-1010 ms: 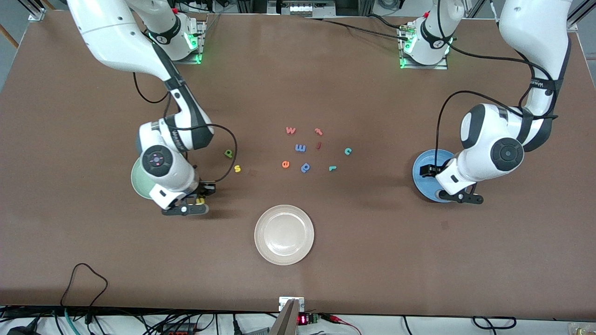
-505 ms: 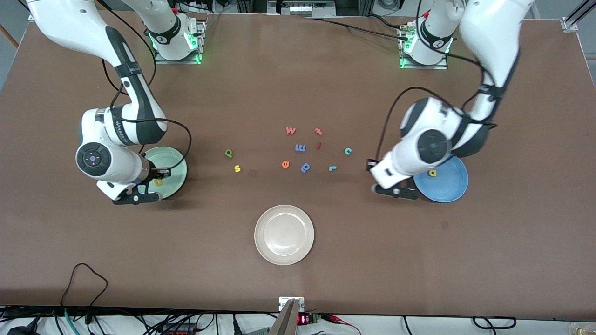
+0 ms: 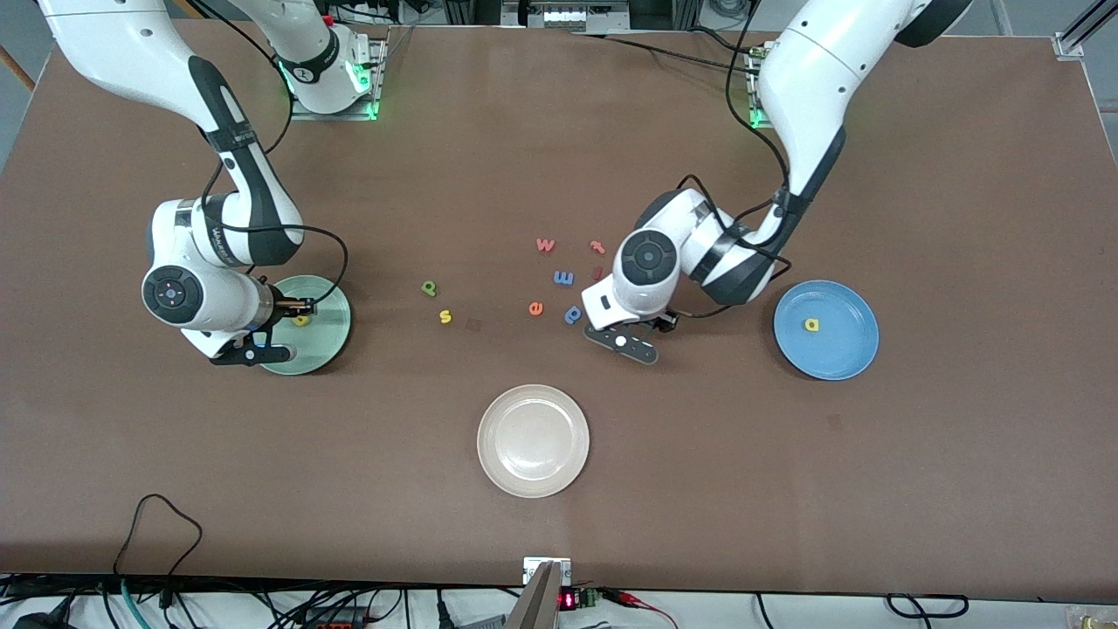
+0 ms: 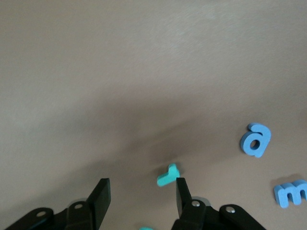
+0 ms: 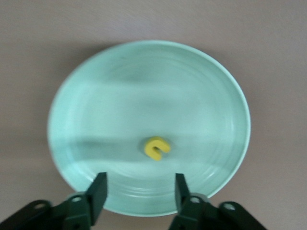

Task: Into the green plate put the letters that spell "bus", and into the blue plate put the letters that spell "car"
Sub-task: 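Drop yellow c on the green plate while the left gripper reaches teal r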

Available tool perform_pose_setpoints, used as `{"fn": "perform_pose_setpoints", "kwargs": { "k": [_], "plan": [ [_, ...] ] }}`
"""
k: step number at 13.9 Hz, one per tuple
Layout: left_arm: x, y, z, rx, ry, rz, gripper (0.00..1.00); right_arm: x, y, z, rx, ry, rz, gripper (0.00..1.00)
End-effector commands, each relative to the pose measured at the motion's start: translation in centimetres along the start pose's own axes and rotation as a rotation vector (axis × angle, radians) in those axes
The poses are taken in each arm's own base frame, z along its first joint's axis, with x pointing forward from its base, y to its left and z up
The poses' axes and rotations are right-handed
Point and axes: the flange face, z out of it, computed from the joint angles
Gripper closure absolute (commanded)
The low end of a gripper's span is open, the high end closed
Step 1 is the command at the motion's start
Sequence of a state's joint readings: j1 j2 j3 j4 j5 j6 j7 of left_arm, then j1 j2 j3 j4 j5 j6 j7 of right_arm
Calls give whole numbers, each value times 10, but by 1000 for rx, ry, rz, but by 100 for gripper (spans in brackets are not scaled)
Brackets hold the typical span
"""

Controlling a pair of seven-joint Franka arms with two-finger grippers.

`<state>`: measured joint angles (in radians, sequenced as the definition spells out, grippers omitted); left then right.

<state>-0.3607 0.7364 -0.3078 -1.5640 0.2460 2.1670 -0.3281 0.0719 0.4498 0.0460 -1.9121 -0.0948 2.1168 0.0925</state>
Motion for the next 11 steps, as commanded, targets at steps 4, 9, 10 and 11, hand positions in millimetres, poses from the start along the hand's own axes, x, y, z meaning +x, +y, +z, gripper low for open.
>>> {"fn": "perform_pose_setpoints", "kwargs": {
  "k": [4,9,10,11],
  "plan": [
    [2,8,13,17,-1,162,35,-22,-143,-37,18,118,-120,2],
    [-12,10,30,15,-47,300,35,-32,-201,-22,22,143,-126,44],
    [-16,15,34,10,-57,312,35,-29,-204,-18,32,162,-130,44],
    [-17,20,35,2,-58,321,35,-25,-206,-13,42,180,-130,44]
  ]
}}
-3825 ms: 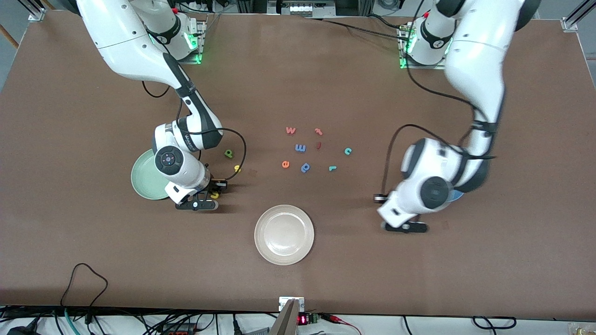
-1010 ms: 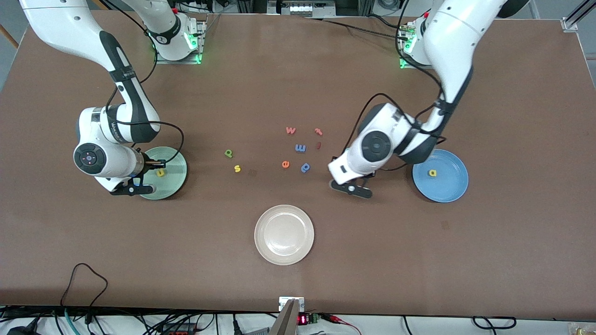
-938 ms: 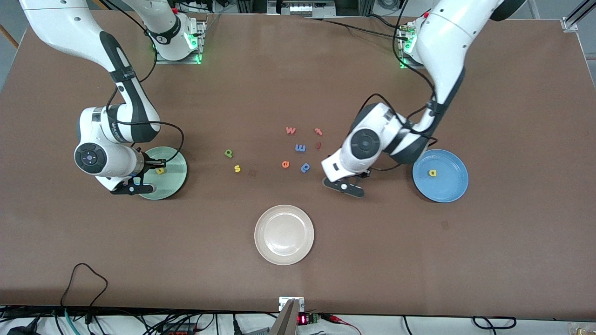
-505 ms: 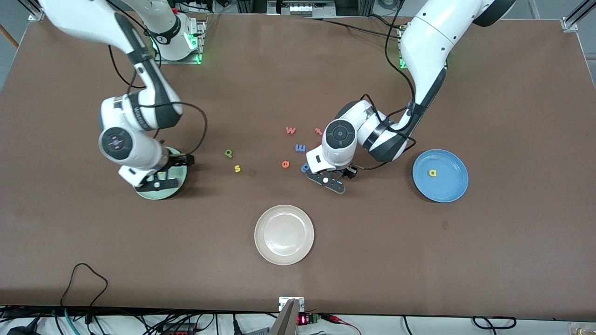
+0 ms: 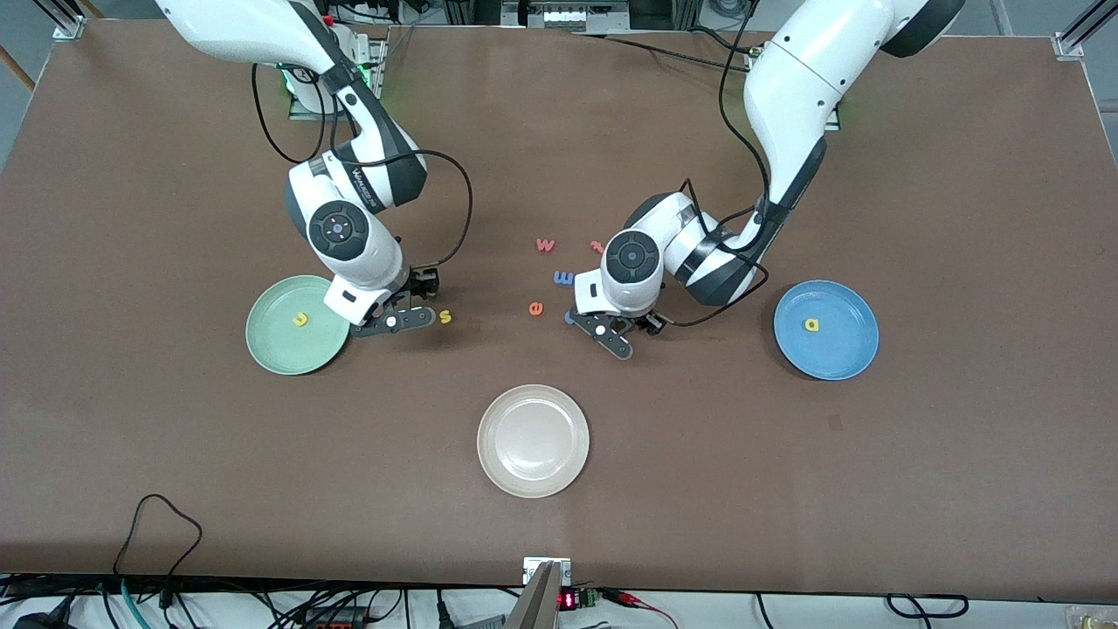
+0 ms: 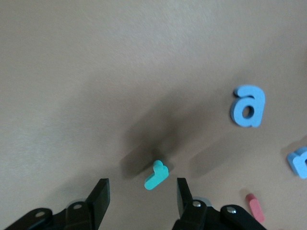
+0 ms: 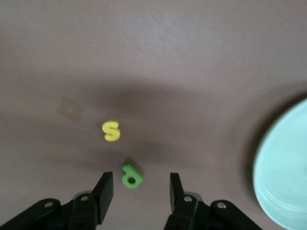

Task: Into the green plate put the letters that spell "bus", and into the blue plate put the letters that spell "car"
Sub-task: 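Drop yellow c on the green plate while the left gripper reaches teal r, then grasp yellow s with the right gripper while the left gripper grasps teal r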

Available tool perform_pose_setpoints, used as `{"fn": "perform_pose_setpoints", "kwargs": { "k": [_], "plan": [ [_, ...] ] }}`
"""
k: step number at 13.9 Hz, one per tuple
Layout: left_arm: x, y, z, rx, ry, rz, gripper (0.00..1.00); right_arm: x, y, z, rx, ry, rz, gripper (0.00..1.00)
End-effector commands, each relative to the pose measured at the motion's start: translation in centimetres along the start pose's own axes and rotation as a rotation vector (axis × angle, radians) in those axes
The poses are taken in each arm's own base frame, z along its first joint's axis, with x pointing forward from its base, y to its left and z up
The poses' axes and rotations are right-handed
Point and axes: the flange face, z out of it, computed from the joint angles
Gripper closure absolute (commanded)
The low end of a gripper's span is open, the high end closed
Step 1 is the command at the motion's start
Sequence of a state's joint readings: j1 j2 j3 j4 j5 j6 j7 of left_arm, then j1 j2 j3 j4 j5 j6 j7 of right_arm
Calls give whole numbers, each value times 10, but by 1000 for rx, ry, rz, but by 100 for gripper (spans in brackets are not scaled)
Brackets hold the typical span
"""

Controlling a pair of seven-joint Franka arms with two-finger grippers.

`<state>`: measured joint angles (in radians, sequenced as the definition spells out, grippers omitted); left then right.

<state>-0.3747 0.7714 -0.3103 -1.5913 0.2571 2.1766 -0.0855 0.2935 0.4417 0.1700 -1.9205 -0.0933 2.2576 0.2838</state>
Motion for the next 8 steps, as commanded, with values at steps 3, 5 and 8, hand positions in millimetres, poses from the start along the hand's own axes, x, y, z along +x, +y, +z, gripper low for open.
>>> {"fn": "perform_pose_setpoints", "kwargs": {
  "k": [3,5,8],
  "plan": [
    [-7,15,7,-3,-20,58,36,13,-4,26,34,65,14,46],
    [-9,15,9,-2,-24,61,36,15,-13,37,40,65,6,47],
    [-8,11,10,-6,-18,94,36,15,-24,52,47,73,18,57]
  ]
}}
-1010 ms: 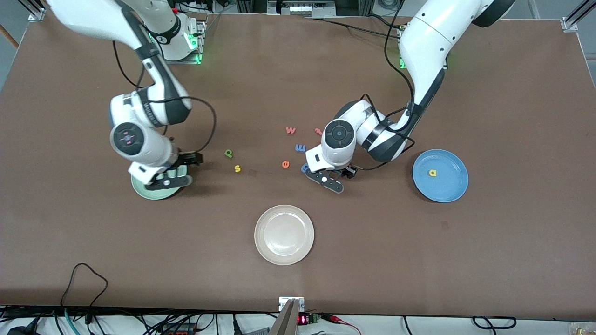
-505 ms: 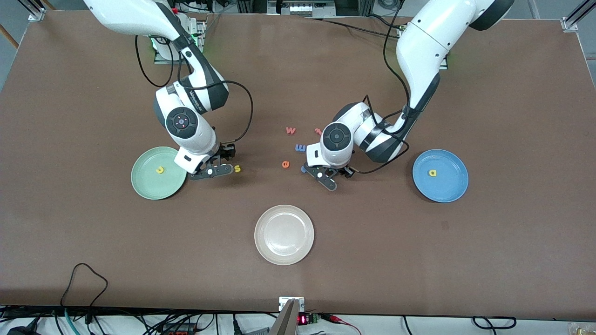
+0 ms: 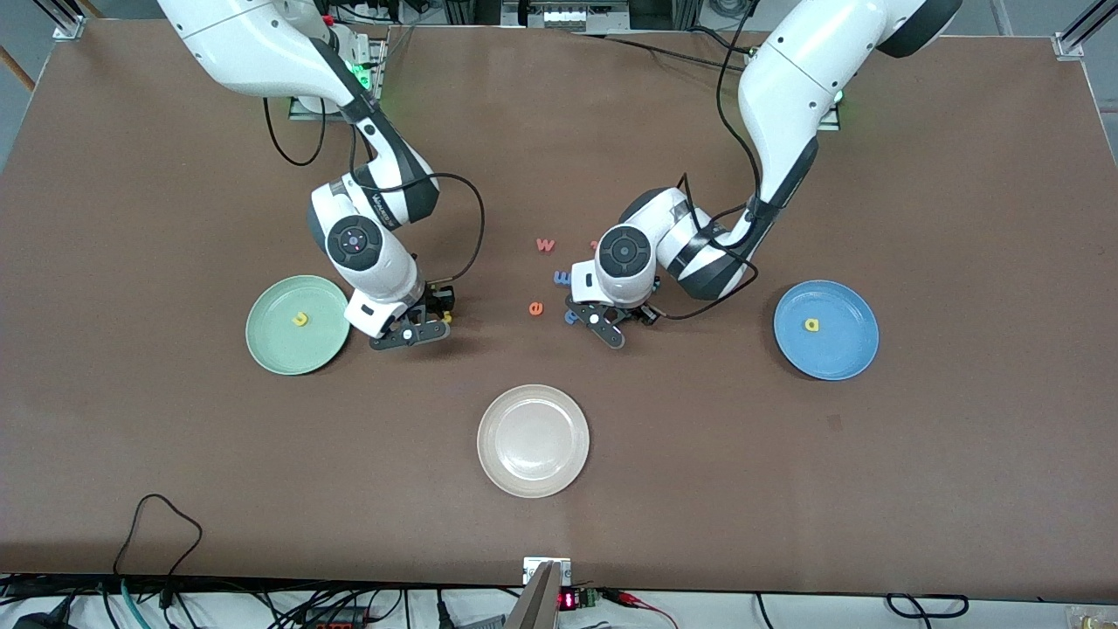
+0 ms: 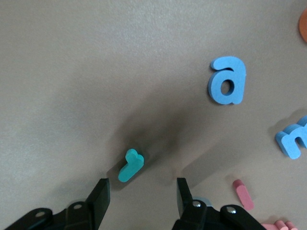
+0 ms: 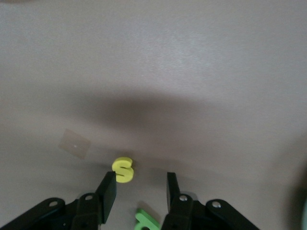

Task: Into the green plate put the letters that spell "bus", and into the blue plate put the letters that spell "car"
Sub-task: 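Grasp yellow s with the right gripper while the left gripper grasps teal r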

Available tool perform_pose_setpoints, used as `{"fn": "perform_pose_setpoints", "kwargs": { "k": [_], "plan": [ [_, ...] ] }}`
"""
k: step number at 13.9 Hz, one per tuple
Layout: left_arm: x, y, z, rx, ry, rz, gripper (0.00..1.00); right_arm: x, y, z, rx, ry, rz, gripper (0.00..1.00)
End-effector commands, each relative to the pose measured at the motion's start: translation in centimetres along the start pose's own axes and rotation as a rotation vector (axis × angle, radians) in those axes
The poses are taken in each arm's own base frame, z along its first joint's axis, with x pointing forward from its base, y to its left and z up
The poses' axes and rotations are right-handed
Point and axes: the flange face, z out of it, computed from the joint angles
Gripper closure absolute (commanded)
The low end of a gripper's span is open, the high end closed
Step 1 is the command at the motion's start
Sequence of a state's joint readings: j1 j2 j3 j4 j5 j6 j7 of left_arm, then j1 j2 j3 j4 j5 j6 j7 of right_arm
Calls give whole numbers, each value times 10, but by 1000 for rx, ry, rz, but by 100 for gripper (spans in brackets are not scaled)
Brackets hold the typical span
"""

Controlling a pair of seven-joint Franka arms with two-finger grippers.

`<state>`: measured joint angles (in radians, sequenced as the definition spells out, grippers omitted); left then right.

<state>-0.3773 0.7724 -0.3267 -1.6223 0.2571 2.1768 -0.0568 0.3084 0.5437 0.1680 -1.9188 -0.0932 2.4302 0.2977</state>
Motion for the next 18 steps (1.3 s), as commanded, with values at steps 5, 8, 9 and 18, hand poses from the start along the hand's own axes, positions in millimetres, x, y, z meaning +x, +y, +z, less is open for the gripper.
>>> {"fn": "perform_pose_setpoints", "kwargs": {
  "k": [5,8,9,18],
  "plan": [
    [2,-7,-4,7,32,53,36,1,-18,18,12,10,5,57],
    [4,-4,1,10,42,68,36,1,-18,26,13,9,4,57],
    [5,-4,1,9,56,69,36,2,-18,29,18,19,4,57],
    [5,-6,10,0,47,83,76,1,-20,36,19,20,-2,67]
  ]
}}
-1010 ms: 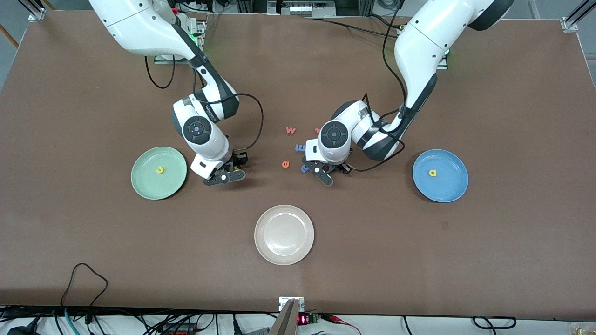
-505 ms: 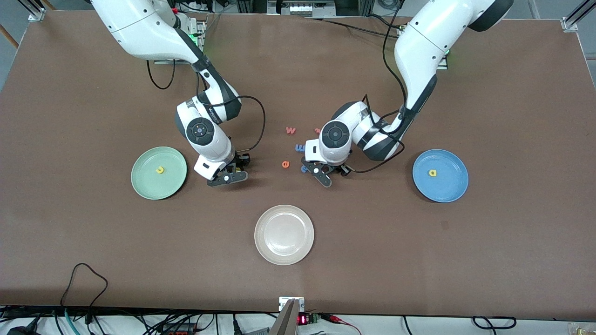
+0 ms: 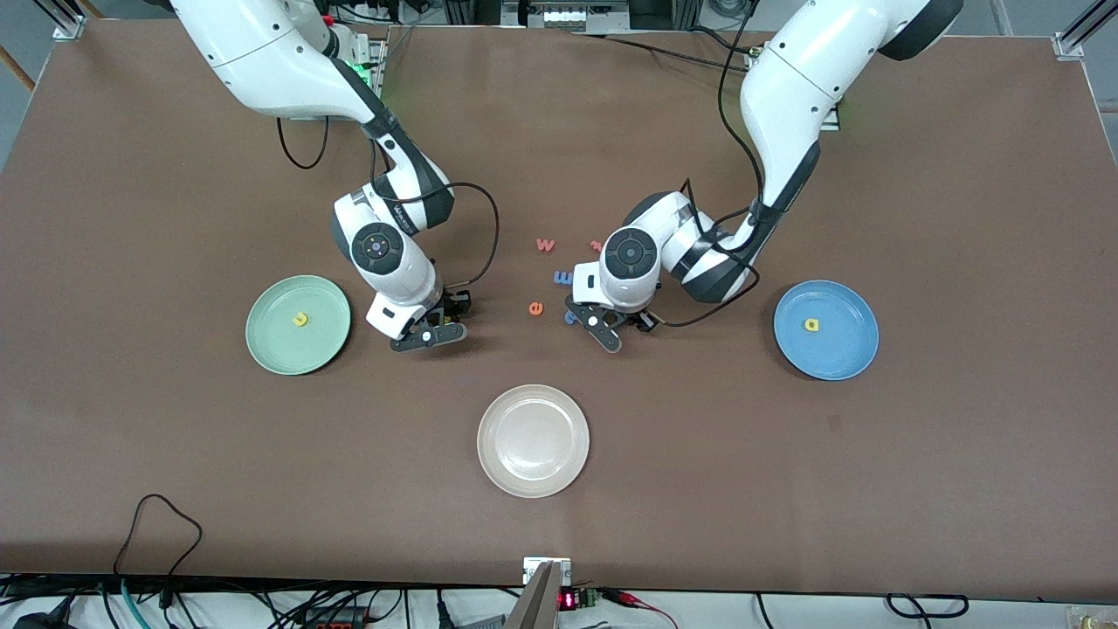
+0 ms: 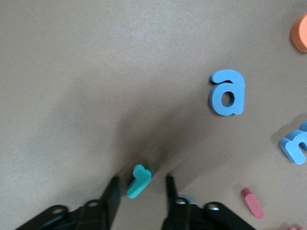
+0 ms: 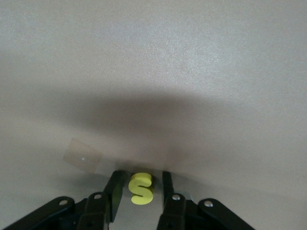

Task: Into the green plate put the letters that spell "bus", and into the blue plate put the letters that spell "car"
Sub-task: 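Grasp yellow s with the right gripper while the left gripper grasps teal r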

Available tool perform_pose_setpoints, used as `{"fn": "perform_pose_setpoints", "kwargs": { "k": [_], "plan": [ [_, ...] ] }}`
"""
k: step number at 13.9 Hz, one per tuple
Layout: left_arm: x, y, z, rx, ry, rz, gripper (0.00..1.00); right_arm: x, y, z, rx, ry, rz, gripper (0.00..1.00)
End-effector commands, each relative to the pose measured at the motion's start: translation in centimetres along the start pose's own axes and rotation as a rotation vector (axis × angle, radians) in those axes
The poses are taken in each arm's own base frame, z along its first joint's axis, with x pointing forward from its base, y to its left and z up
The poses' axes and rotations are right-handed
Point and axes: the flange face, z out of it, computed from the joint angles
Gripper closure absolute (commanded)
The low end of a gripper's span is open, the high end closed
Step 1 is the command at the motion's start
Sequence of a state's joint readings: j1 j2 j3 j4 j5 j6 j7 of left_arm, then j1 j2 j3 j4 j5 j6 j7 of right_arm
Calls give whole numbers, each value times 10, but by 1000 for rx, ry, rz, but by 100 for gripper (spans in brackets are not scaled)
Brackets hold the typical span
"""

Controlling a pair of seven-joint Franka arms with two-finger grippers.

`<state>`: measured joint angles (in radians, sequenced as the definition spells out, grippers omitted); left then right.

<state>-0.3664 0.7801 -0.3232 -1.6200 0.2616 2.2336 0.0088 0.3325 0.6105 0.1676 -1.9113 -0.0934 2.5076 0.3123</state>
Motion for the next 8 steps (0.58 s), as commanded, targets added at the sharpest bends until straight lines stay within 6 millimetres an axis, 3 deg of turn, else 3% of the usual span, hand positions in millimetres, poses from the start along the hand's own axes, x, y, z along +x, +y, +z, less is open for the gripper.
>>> {"fn": "perform_pose_setpoints", "kwargs": {
  "k": [1,4,6,8],
  "plan": [
    [-1,3,14,-3,-7,27,82,2,-4,4,1,6,4,73],
    [-3,-2,15,-5,-17,18,95,2,-4,4,1,6,4,84],
    [-9,-28,8,-6,-16,-20,99,4,-3,1,1,12,0,86],
    [-22,-71,-23,6,-40,-84,99,13,7,-21,-4,39,-5,86]
  ]
}}
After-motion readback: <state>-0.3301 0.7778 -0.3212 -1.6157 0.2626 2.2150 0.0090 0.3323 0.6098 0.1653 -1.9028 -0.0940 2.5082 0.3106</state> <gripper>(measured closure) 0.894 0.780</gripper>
